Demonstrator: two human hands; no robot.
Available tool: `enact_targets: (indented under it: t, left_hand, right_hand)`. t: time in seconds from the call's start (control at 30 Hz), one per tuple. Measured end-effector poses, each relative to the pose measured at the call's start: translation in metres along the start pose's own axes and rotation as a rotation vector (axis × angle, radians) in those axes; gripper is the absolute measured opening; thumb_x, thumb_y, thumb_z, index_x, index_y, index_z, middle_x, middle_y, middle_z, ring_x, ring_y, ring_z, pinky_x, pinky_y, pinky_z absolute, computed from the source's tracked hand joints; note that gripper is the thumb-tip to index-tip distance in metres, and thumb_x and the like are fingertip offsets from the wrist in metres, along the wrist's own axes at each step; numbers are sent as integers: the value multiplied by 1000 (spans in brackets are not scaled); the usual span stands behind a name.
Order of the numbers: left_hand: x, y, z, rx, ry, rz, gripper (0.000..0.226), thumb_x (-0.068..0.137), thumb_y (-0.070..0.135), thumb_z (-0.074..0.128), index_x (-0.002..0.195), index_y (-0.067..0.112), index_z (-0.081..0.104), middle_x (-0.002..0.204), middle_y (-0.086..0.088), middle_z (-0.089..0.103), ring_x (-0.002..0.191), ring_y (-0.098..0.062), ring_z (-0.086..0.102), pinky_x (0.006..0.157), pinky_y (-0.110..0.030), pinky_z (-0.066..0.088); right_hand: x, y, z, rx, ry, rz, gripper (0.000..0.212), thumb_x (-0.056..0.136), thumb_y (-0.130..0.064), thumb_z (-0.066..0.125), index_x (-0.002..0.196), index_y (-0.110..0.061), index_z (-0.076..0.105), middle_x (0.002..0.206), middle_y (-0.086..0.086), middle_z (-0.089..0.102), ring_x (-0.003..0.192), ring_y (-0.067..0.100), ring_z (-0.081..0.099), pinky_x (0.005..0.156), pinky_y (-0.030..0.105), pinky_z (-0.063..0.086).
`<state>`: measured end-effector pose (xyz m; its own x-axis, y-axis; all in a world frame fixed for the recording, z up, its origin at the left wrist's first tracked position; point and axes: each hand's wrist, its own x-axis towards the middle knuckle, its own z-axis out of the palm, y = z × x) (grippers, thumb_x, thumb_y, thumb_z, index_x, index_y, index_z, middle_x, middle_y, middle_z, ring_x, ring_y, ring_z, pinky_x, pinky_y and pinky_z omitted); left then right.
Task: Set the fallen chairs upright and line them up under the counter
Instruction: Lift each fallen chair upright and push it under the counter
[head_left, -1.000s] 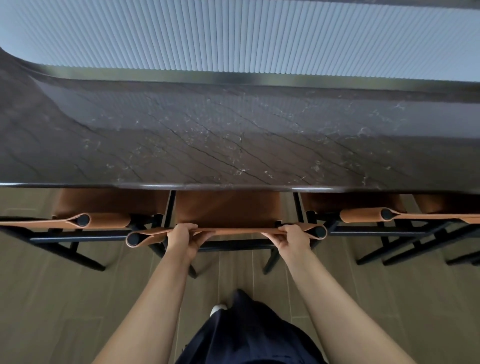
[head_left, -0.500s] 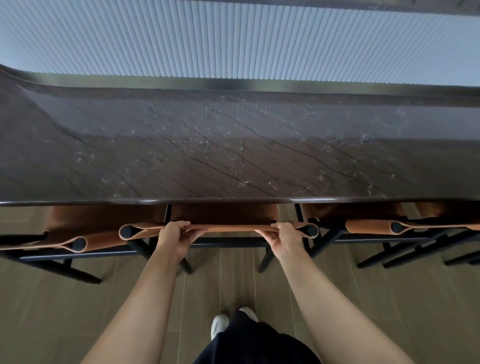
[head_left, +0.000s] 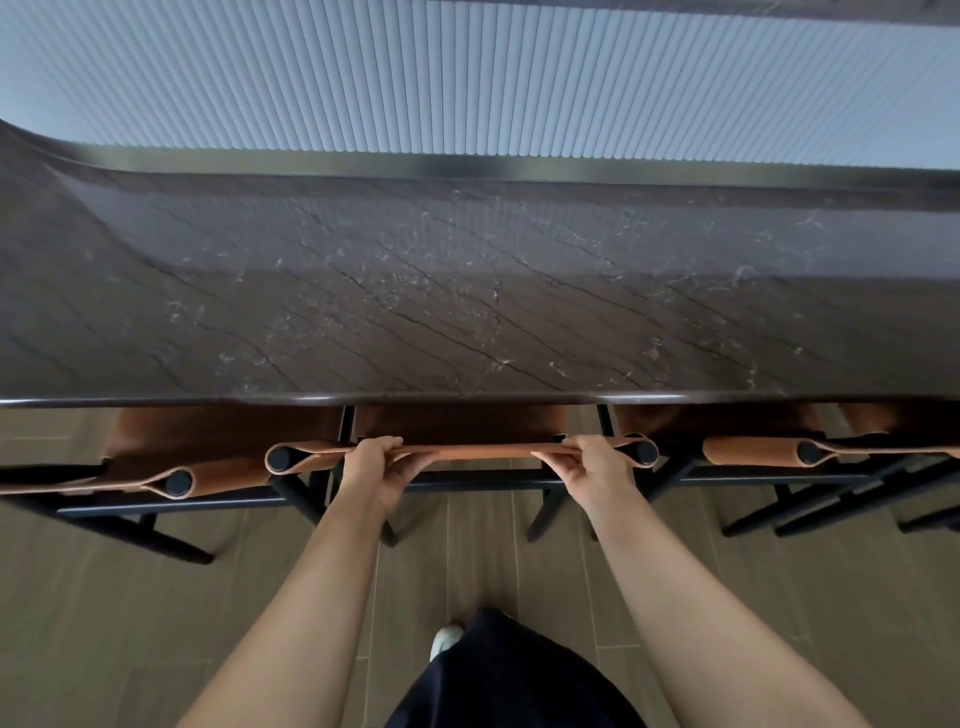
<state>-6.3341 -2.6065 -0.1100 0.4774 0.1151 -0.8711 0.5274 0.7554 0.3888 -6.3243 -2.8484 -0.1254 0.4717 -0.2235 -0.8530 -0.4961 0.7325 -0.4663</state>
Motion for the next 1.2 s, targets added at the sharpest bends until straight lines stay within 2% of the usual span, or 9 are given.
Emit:
enact_targets:
  t: [0.3, 0.43, 0.53, 0.67, 0.77, 0.87, 1.0, 1.1, 1.2]
  left_hand:
    - [-1, -4, -3, 6, -3, 3, 41, 93, -7, 51, 130, 7, 44, 119, -23, 52, 91, -43, 62, 61, -50, 60]
    - [-11, -6, -1, 13, -8, 16, 27, 94, 1, 56, 120, 6, 50, 125, -21, 52, 90, -42, 61, 61, -48, 60]
    - [-20, -16, -3, -10, -1, 64, 42, 95, 13, 59, 134, 13, 43, 128, -14, 49, 97, -39, 62, 67, -47, 60]
    - [-37, -34, -12, 7, -33, 157, 36, 96, 21, 59, 128, 12, 46, 132, -12, 50, 110, -34, 60, 75, -46, 57]
    - [-42, -41, -23, -34, 33, 262, 42, 96, 23, 58, 135, 13, 44, 132, -13, 53, 107, -32, 64, 85, -47, 56]
    - [-52, -48, -34, -47, 64, 349, 41, 96, 24, 58, 134, 12, 46, 126, -12, 58, 101, -29, 67, 82, -44, 57]
    - [-72, -57, -59, 28, 26, 477, 40, 96, 23, 57, 134, 16, 46, 116, -8, 63, 100, -25, 67, 84, -41, 56]
    - [-90, -54, -83, 84, -18, 560, 19, 97, 23, 55, 116, 23, 56, 110, -5, 68, 99, -21, 68, 83, -37, 56]
    - [-108, -47, -107, 118, -44, 610, 18, 100, 22, 51, 117, 22, 56, 108, -3, 69, 99, -18, 67, 80, -33, 54]
  right_hand:
    - [-4, -5, -6, 2, -24, 26, 23, 89, 14, 52, 107, 0, 54, 105, 26, 60, 89, 40, 65, 49, 48, 59]
    - [-13, -6, -17, -58, -105, 36, 16, 90, 1, 64, 104, 2, 59, 103, 26, 67, 92, 38, 69, 65, 47, 62]
    - [-17, -8, -29, -166, -198, 74, 28, 90, -13, 69, 112, -1, 57, 109, 27, 67, 98, 39, 70, 70, 46, 61]
    - [-20, -14, -46, -296, -340, 108, 30, 96, -25, 60, 119, -7, 54, 105, 22, 72, 98, 35, 71, 69, 43, 60]
    - [-25, -16, -53, -357, -464, 138, 29, 100, -25, 52, 124, -10, 52, 110, 21, 71, 102, 33, 70, 72, 44, 60]
    - [-37, -13, -55, -468, -506, 120, 31, 99, -33, 52, 122, -13, 56, 114, 14, 72, 110, 29, 66, 81, 47, 54]
    - [-62, 5, -50, -553, -555, 31, 29, 101, -30, 49, 123, -18, 62, 115, 10, 72, 113, 27, 64, 89, 45, 50]
    - [-86, 26, -44, -590, -596, -33, 30, 101, -28, 47, 121, -19, 67, 119, 9, 71, 115, 25, 62, 97, 44, 47]
    - [-109, 52, -37, -600, -642, -82, 29, 101, -28, 48, 120, -20, 68, 119, 8, 70, 115, 24, 62, 93, 42, 49]
